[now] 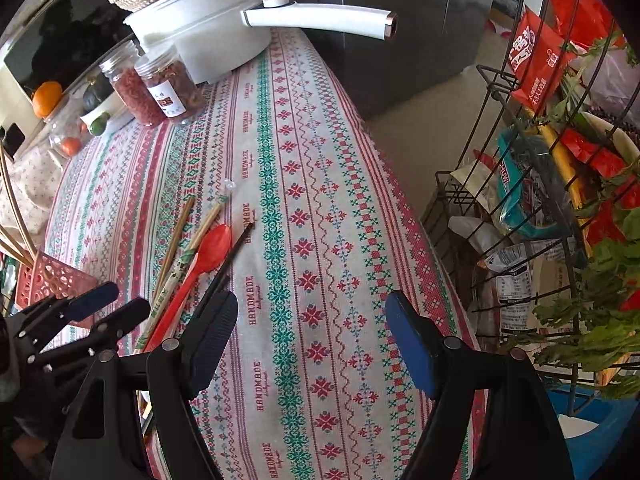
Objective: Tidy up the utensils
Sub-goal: 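Move both grippers back to the chopstick pile, then grasp a bamboo chopstick with the left gripper while the right gripper grasps another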
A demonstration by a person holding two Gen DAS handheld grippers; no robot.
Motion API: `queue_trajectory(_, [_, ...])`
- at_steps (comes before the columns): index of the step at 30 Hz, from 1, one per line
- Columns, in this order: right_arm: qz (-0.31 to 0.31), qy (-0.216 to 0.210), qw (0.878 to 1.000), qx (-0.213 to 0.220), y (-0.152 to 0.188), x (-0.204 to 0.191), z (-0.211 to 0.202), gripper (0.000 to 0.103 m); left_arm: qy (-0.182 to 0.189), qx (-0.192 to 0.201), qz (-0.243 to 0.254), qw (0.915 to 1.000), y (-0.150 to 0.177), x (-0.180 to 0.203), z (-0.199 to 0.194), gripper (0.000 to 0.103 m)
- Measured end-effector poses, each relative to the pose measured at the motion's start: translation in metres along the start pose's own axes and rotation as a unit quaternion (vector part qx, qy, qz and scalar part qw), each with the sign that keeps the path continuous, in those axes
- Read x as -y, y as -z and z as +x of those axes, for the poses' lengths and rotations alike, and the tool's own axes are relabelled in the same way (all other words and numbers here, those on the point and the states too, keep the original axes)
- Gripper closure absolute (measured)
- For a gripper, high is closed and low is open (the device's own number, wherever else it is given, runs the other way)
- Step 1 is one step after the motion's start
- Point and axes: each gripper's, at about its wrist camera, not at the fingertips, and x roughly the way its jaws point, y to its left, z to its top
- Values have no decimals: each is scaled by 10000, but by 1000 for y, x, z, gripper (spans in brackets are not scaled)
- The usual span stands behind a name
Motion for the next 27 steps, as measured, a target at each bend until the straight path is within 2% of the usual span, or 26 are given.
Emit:
queue_trajectory(5, [-173, -2, 9999, 0, -4, 0, 6, 25, 1, -110, -282, 9995, -18, -5, 24, 82])
queue_trajectory(11, [-200, 49, 9998, -25, -7, 4, 12, 25, -123, -394, -311, 9987, -31, -6, 46, 83])
queue_trajectory(14, [-184, 24, 9998, -58, -7, 3, 13, 25, -195, -416, -303, 9985, -35, -3, 49, 84])
queue_trajectory(16, [-202, 16, 9998, -74, -6, 2, 15, 25, -302, -444, -282, 9982, -38, 0, 54, 93])
queue_trajectory(18, [-221, 31, 9997, -82, -6, 0, 15, 25, -263, -414, -246, 9985, -39, 2, 53, 93])
queue_trajectory(27, [-203, -62, 9995, -223, -4, -14, 20, 25, -83, 347, 198, 9992, -3, -2, -27, 93])
